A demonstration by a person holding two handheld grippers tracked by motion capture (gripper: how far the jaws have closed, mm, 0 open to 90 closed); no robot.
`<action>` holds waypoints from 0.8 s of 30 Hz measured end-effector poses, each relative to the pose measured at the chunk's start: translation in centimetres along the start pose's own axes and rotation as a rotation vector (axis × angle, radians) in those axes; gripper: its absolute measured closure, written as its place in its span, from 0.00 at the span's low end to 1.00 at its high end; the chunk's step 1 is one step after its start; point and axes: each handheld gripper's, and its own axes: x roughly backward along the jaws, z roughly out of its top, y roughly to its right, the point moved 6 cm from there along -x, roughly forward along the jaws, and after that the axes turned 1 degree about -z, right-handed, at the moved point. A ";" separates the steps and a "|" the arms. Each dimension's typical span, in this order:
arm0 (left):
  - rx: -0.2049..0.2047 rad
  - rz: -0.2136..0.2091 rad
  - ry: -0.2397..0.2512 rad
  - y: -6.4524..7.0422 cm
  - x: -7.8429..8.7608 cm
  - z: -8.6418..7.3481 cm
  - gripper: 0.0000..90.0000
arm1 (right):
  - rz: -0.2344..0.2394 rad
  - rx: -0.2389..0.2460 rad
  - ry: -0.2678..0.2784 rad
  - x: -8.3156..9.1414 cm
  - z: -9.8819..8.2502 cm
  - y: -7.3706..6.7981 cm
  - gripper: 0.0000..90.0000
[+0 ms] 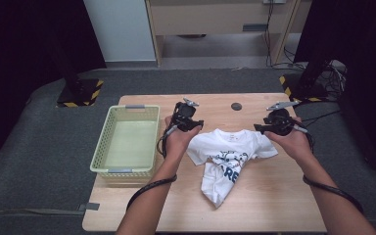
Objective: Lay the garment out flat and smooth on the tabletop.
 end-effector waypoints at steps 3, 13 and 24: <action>0.008 -0.006 -0.005 0.5 0.3 -1.3 0.48 | 0.006 -0.002 -0.012 0.3 -1.5 -0.4 0.58; -0.015 -0.038 -0.030 3.7 1.0 -6.5 0.48 | 0.049 0.034 -0.071 1.2 -6.9 -2.8 0.79; 0.001 -0.066 -0.030 5.6 0.8 -10.6 0.51 | 0.057 0.047 -0.082 0.4 -9.4 -4.3 0.65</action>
